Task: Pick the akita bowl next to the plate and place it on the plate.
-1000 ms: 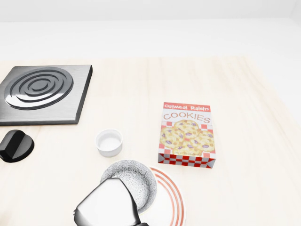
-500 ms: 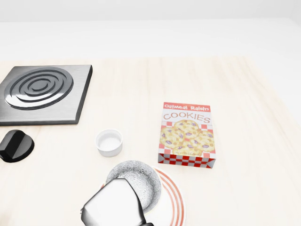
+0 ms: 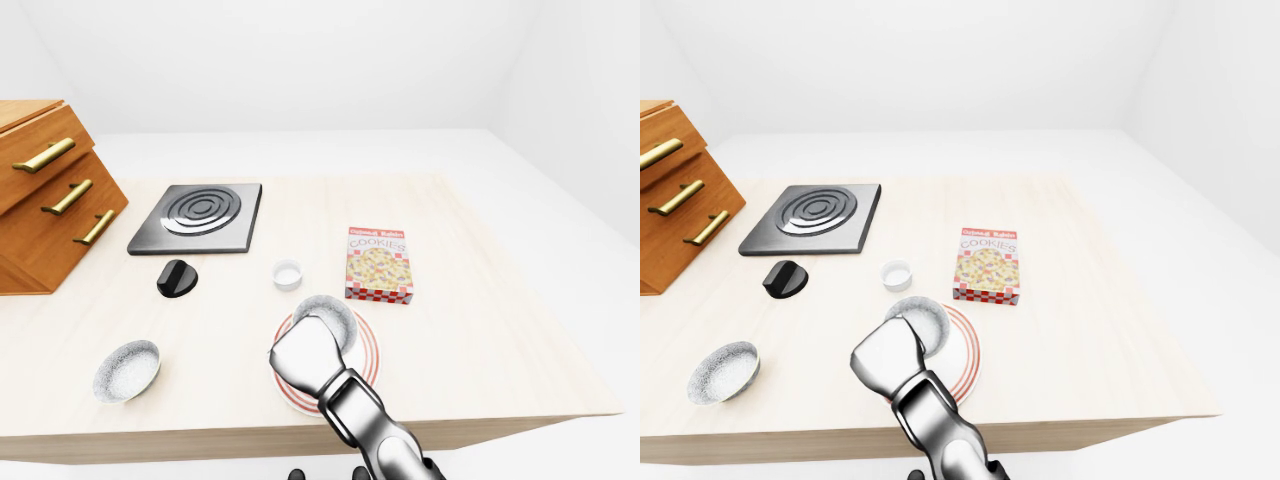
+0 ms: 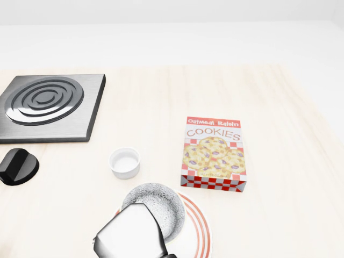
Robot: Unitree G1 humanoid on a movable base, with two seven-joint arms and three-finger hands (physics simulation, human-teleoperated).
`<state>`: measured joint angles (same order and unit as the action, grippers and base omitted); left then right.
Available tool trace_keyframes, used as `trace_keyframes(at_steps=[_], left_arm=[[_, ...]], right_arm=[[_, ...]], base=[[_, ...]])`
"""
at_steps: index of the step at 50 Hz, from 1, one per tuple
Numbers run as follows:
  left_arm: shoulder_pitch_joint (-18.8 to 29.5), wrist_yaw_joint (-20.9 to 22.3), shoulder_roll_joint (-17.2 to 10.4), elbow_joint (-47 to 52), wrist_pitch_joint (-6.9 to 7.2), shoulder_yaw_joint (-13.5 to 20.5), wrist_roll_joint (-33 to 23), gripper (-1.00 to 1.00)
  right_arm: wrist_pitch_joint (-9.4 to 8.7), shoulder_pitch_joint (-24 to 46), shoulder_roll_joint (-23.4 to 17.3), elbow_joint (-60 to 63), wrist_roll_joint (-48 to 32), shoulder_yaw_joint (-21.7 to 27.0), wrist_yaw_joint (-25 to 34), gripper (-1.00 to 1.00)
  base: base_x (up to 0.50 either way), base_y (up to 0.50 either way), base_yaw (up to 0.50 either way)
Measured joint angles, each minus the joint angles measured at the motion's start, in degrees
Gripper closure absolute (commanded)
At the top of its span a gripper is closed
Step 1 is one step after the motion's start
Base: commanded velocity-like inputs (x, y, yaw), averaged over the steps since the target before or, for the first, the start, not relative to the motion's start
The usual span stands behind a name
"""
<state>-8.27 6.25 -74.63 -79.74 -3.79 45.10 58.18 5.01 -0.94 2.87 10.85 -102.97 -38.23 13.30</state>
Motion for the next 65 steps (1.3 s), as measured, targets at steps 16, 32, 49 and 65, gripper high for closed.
trace_keyframes(at_steps=[16,32,49,65], left_arm=[[0.1,0.0,0.1,0.0,-0.1,-0.1,0.0,-1.0],[0.1,0.0,0.1,0.0,-0.14,0.0,0.0,-1.0],[0.0,0.0,0.1,0.0,-0.22,0.0,0.1,-1.0],[0.0,0.0,0.2,0.0,-0.34,0.0,0.1,-1.0]], right_arm=[[0.0,-0.5,-0.2,0.0,-0.6,-0.6,-0.3,1.0],[0.0,-2.0,-1.5,-0.9,-1.2,-1.1,-1.4,1.0],[0.0,-3.0,-2.6,-2.7,-1.4,-0.8,-3.5,1.0],[0.0,-3.0,-2.7,-5.6,-2.2,-0.4,-6.0,1.0]], base=[[0.0,0.0,0.0],[0.0,0.0,0.0],[0.0,0.0,0.0],[0.0,0.0,0.0]])
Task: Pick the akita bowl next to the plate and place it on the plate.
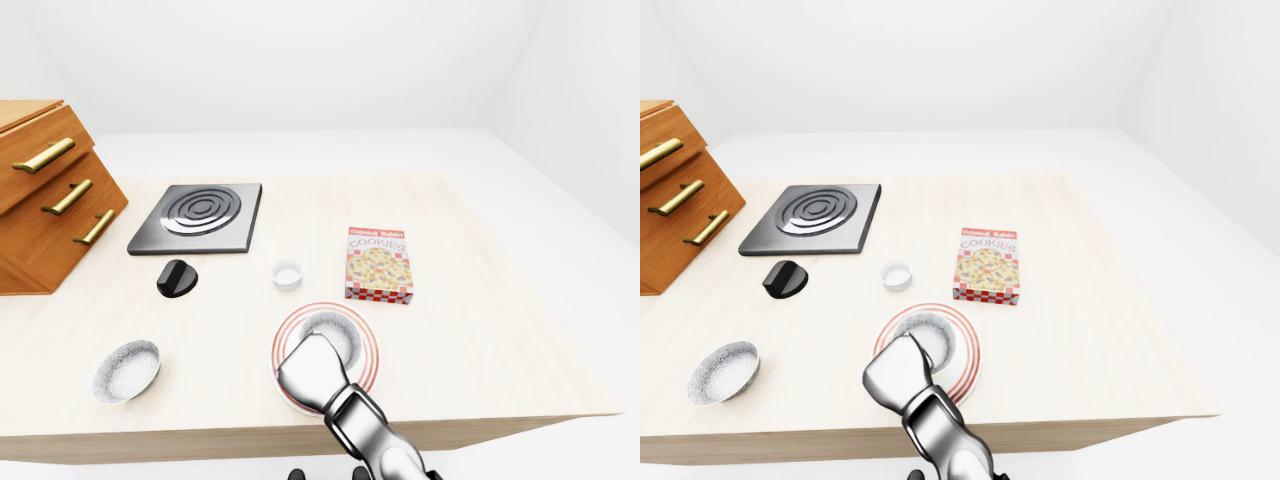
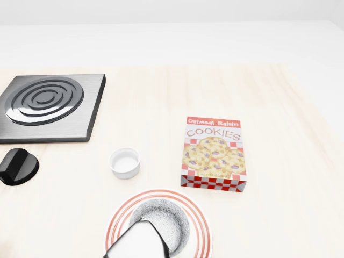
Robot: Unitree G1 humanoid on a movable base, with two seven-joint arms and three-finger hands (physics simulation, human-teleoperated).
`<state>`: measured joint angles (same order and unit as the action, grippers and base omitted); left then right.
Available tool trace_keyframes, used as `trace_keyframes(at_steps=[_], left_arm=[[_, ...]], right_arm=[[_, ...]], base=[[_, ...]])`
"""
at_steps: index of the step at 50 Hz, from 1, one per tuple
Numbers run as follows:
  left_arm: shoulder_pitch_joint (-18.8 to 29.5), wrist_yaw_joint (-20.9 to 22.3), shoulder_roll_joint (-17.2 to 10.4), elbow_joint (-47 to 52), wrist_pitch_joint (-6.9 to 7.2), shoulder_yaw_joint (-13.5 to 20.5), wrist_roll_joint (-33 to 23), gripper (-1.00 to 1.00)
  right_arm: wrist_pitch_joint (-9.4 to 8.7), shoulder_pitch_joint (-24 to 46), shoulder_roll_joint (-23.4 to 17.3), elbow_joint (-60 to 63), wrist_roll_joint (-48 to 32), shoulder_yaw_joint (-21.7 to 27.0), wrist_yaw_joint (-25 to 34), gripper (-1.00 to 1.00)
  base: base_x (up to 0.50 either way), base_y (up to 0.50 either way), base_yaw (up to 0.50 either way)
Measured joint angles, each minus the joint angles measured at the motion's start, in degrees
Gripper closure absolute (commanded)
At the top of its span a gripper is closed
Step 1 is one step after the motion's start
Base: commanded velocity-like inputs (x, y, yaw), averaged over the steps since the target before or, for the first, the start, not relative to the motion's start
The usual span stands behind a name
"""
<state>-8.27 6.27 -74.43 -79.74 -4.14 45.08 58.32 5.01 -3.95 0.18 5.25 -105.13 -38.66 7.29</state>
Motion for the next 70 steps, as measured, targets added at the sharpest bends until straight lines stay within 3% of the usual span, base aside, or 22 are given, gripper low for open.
trace_keyframes(at_steps=[56,57,58,59,60,70], left_arm=[[-0.1,0.0,0.0,0.0,0.01,0.0,0.0,-1.0],[-0.1,0.0,0.0,0.0,0.01,0.0,0.0,-1.0],[-0.1,0.1,0.0,0.0,0.01,0.0,0.1,-1.0],[-0.1,0.1,0.0,0.0,0.01,0.0,0.1,-1.0],[-0.1,0.1,0.0,0.0,0.0,0.0,0.1,-1.0],[-0.1,0.1,0.0,0.0,-0.03,0.0,0.1,-1.0]], right_arm=[[0.0,0.6,0.6,-7.6,-1.9,1.2,-5.2,1.0],[0.0,0.6,0.6,-7.6,-1.9,1.2,-5.2,0.73],[0.0,0.6,0.6,-7.5,-2.4,1.1,-5.4,-0.13],[0.0,0.6,0.6,-7.4,-2.8,1.0,-5.5,-0.44],[-0.01,0.6,0.7,-7.4,-3.0,0.9,-5.8,-1.0],[-0.01,0.3,0.8,-6.8,-5.5,-0.1,-6.1,-1.0]], base=[[0.0,0.0,0.0],[0.0,0.0,0.0],[0.0,0.0,0.0],[0.0,0.0,0.0],[0.0,0.0,0.0],[0.0,0.0,0.0]])
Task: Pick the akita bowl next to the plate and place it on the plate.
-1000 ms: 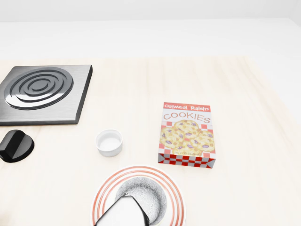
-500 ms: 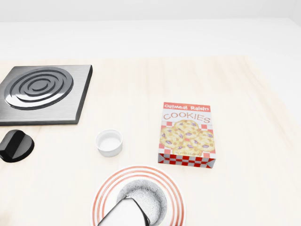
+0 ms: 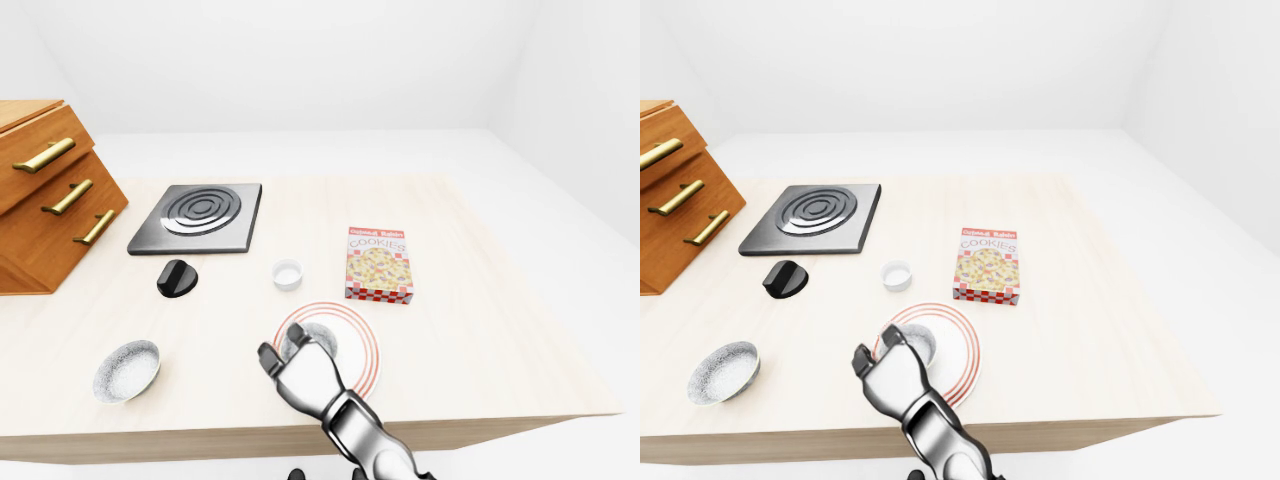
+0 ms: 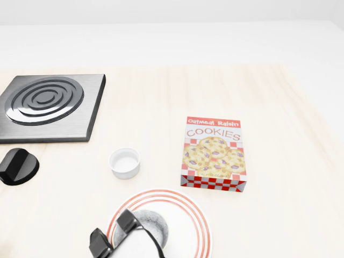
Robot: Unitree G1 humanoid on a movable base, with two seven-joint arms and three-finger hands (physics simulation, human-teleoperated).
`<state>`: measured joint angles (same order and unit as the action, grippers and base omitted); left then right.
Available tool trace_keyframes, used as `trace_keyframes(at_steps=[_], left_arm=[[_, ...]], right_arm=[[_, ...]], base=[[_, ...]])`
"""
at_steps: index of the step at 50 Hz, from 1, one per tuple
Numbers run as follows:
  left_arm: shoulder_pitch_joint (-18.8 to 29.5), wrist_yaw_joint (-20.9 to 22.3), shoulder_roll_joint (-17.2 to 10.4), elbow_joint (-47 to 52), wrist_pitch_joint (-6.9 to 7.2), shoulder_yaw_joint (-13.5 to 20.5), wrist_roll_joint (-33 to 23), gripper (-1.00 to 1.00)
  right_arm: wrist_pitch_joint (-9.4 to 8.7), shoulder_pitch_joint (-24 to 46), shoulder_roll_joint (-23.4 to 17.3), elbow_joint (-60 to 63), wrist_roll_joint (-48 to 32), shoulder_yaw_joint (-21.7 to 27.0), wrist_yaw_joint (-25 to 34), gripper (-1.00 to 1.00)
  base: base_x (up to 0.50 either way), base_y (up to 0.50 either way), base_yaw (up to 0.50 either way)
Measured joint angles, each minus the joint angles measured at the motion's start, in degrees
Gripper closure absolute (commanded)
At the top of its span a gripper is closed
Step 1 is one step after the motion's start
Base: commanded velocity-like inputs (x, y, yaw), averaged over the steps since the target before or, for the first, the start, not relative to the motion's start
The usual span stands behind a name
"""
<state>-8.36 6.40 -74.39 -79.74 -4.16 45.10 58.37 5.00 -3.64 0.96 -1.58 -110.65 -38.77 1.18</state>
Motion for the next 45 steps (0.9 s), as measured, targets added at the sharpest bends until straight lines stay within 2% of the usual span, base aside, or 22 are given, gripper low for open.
trace_keyframes(at_steps=[20,45], left_arm=[[-0.1,0.2,0.0,0.0,0.04,0.0,0.0,-1.0],[-0.1,0.4,0.0,0.0,-0.1,0.0,0.1,-1.0]], right_arm=[[0.0,-2.7,-1.7,5.6,-1.2,-3.2,5.1,-1.0],[0.0,-3.4,-2.8,9.8,-1.7,-4.2,7.5,-1.0]], base=[[0.0,0.0,0.0],[0.0,0.0,0.0]])
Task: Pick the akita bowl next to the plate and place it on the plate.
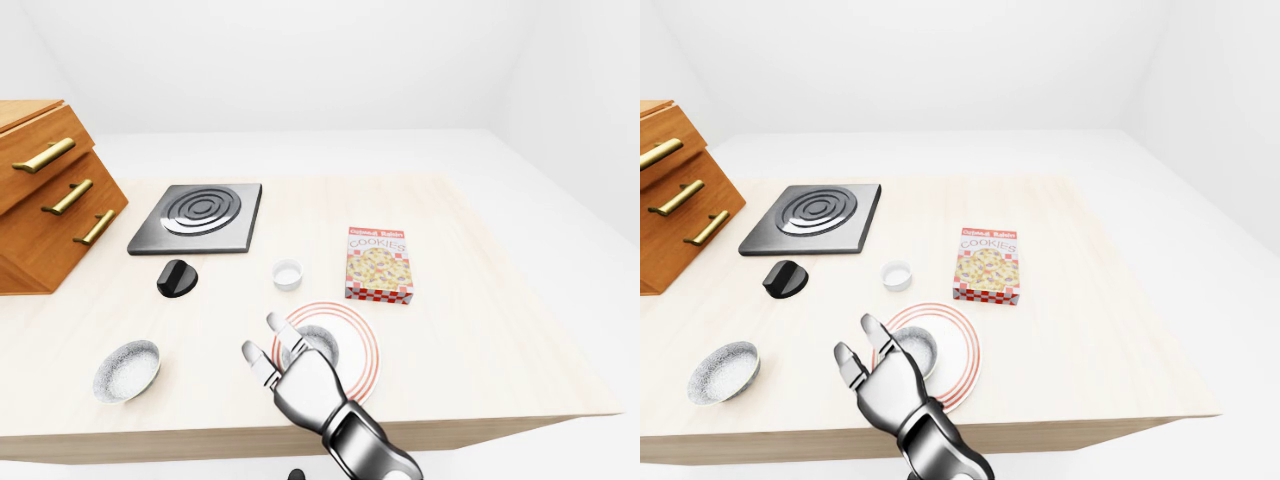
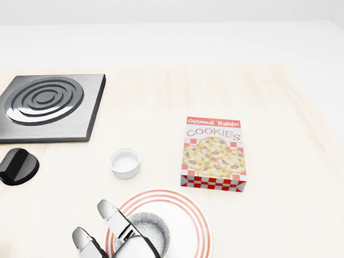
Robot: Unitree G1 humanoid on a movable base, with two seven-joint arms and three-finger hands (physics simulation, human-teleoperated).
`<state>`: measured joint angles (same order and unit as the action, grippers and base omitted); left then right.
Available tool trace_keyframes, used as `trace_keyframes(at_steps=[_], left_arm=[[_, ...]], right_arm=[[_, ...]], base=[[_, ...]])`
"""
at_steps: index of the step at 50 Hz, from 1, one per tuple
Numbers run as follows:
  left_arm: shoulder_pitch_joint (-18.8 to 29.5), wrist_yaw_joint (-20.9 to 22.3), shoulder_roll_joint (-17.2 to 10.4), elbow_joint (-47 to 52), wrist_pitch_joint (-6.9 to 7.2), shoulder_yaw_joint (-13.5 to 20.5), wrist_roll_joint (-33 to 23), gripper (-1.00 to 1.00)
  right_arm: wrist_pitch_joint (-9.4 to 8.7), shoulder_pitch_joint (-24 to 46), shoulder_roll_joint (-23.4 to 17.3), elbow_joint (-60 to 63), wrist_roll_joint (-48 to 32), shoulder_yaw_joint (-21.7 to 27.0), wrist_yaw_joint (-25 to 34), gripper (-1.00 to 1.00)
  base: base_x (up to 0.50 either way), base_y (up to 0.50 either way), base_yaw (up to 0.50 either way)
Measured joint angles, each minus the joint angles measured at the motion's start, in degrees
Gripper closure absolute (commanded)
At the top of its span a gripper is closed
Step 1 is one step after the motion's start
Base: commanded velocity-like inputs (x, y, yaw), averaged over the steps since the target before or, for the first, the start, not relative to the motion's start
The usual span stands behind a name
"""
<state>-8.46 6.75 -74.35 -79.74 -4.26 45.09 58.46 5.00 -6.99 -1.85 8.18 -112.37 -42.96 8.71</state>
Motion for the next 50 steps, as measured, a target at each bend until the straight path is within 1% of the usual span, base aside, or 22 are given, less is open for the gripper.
trace_keyframes(at_steps=[18,50], left_arm=[[0.0,0.1,0.0,0.0,-0.01,0.0,0.0,-1.0],[-0.1,0.4,0.1,0.0,-0.22,0.0,0.1,-1.0]], right_arm=[[0.0,0.2,-0.3,5.1,-0.4,0.2,3.0,-1.0],[0.0,0.8,-0.7,17.3,0.2,2.4,11.5,-1.0]], base=[[0.0,0.0,0.0],[0.0,0.0,0.0]])
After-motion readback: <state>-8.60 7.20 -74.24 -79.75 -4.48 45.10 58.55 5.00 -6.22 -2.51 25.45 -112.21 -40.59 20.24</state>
